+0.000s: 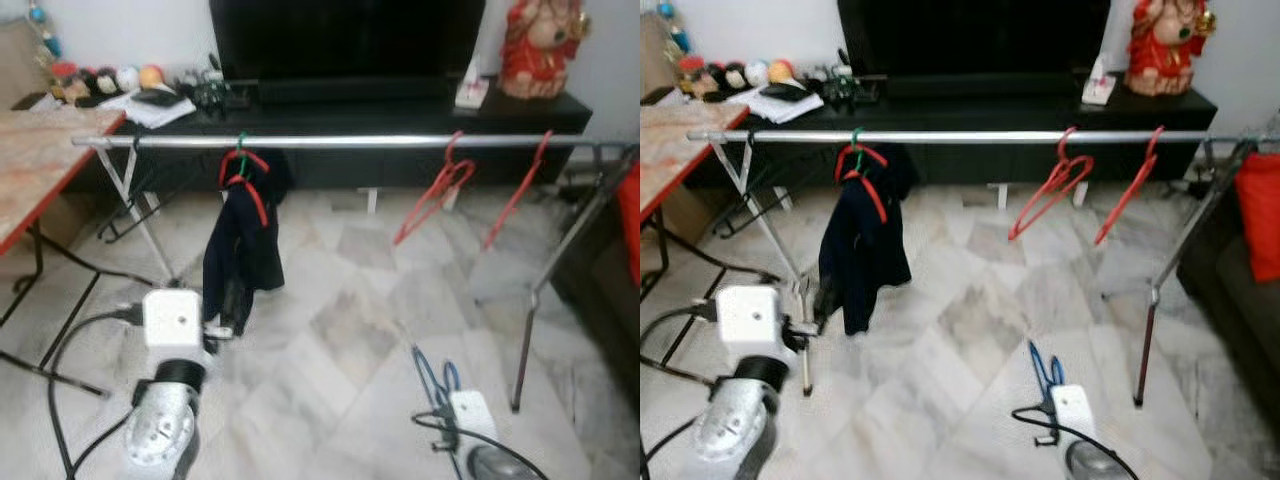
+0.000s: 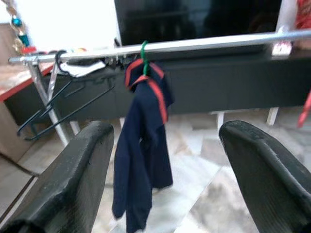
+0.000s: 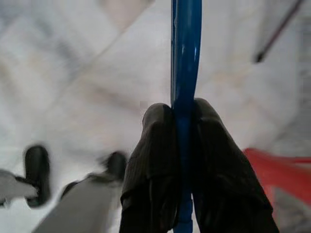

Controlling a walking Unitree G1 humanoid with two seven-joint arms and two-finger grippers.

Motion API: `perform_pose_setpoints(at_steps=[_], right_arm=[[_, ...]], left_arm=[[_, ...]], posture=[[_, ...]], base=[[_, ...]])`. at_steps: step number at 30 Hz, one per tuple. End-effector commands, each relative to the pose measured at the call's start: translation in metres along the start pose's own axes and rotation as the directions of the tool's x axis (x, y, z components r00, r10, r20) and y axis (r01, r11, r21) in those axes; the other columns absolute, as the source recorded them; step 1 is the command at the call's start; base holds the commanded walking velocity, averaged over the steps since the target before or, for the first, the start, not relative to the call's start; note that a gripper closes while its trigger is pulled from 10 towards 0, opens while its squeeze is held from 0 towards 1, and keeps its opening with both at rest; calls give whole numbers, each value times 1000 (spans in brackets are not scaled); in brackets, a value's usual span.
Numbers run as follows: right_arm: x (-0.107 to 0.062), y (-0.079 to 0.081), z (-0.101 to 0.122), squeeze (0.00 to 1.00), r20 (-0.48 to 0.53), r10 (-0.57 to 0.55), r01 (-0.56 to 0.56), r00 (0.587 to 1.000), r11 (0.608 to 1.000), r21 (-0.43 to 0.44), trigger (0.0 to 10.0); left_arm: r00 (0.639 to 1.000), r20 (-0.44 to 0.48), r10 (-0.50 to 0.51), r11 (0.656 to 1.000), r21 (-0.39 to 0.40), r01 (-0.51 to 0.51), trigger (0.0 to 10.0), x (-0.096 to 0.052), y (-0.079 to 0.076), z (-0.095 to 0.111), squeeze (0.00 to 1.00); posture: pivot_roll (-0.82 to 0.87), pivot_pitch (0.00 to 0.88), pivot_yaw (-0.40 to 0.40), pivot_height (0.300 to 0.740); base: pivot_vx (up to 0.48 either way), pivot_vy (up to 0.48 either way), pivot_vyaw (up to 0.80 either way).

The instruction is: Hang hanger

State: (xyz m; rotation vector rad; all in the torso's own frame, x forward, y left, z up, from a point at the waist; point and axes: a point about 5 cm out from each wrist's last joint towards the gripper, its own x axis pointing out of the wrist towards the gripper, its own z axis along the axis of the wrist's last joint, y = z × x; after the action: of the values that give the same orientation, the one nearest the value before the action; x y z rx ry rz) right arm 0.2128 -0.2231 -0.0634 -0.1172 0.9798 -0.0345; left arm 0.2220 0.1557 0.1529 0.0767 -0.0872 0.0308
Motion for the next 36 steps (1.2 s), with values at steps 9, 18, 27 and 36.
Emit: perform_pose_setpoints(at_steps=[9, 18, 27, 36], right_arm=[[1, 7, 12, 0, 80, 13, -13, 997, 1000, -6, 10000], [-1, 7, 24, 0, 171, 41, -15, 984, 988, -151, 10000], [-3, 4, 49, 0, 203, 171, -88, 964, 928, -363, 10000], [-46, -16, 148, 0, 39, 591, -296, 806, 459, -838, 10000]], left_arm=[[998, -47, -38, 999, 33, 39, 10000, -2, 1, -7, 0], [974, -135, -182, 975, 105, 197, 10000, -6, 1, -19, 0], [904, -242, -353, 905, 158, 395, 10000, -14, 2, -29, 0], [649, -392, -652, 664, 120, 739, 10000, -25, -8, -40, 0]], posture=[[-34, 0, 15, 740], [-44, 0, 7, 740], [-52, 0, 8, 740], [-63, 0, -3, 740]], base=[[0, 0, 0], [0, 0, 0], [0, 0, 0], [0, 0, 0]])
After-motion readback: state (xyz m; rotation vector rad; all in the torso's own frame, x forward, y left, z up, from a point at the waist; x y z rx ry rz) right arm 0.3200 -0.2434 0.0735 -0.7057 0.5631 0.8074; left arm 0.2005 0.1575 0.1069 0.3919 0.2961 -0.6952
